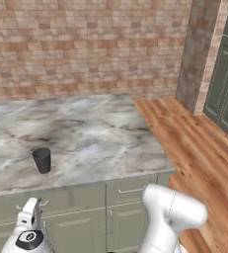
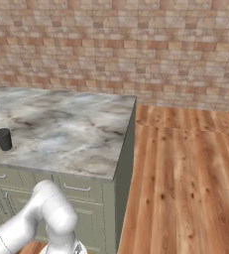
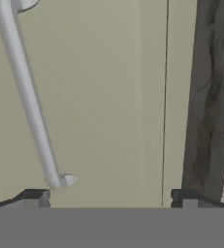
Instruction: Take the tongs from the drawer on the left and place them on the dining counter next to the tray containing the kebab skewer.
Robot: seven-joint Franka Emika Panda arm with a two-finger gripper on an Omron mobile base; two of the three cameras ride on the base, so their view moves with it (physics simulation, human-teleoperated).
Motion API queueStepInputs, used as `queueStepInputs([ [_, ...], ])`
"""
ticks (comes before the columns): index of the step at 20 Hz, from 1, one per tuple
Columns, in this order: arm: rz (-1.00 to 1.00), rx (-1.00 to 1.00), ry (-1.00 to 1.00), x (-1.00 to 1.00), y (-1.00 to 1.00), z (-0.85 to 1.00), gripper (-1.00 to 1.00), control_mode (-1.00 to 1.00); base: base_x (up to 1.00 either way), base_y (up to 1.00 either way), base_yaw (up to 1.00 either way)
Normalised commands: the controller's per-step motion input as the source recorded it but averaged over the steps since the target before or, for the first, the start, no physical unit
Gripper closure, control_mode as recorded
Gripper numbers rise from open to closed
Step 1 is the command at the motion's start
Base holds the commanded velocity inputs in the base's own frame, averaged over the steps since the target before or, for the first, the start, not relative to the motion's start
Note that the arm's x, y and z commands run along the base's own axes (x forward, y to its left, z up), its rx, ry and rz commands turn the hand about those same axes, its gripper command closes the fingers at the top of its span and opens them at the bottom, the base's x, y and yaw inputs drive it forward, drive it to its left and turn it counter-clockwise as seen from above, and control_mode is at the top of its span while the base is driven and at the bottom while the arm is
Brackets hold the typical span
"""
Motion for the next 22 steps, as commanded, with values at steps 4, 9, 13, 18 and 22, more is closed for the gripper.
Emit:
queueStepInputs([
  [4,0.0,0.0,0.0,0.25,0.26,-0.38,-1.0,-1.0,0.0,0.0,0.0],
  [9,0.0,0.0,-0.01,0.22,0.27,-0.45,-1.0,-1.0,0.0,0.0,0.0],
  [13,0.0,0.0,-0.01,0.13,0.29,-0.59,-1.0,-1.0,0.0,0.0,0.0],
  [18,0.0,0.0,-0.05,0.02,0.2,-0.66,-1.0,-1.0,0.0,0.0,0.0],
  [22,0.0,0.02,-0.15,0.14,0.11,-0.54,-1.0,-1.0,0.0,0.0,0.0],
])
